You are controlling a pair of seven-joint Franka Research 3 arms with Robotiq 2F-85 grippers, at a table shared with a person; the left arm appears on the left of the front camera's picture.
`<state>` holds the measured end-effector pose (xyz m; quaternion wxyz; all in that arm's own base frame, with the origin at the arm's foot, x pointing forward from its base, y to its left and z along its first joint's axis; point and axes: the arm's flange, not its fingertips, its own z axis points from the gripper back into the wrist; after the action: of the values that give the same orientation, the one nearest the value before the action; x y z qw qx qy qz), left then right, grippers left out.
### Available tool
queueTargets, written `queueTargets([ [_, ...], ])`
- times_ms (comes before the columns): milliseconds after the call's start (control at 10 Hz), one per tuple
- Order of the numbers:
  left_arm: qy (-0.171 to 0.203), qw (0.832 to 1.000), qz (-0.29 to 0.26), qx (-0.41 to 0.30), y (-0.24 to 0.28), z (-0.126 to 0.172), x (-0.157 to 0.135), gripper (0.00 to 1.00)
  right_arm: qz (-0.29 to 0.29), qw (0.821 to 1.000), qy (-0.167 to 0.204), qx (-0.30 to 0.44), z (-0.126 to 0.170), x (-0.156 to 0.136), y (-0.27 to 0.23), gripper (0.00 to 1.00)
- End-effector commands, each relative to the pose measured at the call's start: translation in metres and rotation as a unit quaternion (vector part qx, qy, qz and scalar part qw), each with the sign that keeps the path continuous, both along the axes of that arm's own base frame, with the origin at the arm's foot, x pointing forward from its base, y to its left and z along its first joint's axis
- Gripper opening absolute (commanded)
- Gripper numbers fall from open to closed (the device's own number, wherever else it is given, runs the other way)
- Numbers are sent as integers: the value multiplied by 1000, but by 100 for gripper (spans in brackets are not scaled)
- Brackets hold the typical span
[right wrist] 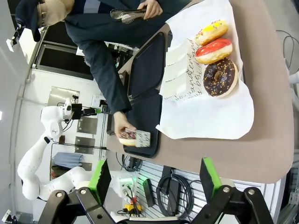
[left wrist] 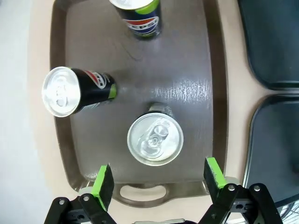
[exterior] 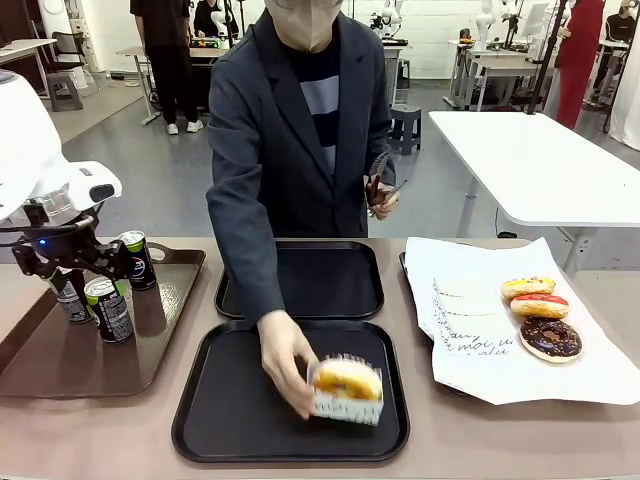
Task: Set up donuts and drinks on trays.
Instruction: Pick up one Pepsi coke and place it on the Flat Tray.
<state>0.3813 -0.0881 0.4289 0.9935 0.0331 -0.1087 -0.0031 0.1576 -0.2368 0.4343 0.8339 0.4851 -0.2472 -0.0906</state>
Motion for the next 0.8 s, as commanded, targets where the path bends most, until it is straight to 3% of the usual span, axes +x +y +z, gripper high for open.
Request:
queueTargets([
  [0,5,1000,4,0,-3,3,18,100,1,1000,-15,8,2,3,-2,100],
  [700,37,999,5,-6,14,-19,51,100,1,1000,-15,8,2,3,-2,100],
])
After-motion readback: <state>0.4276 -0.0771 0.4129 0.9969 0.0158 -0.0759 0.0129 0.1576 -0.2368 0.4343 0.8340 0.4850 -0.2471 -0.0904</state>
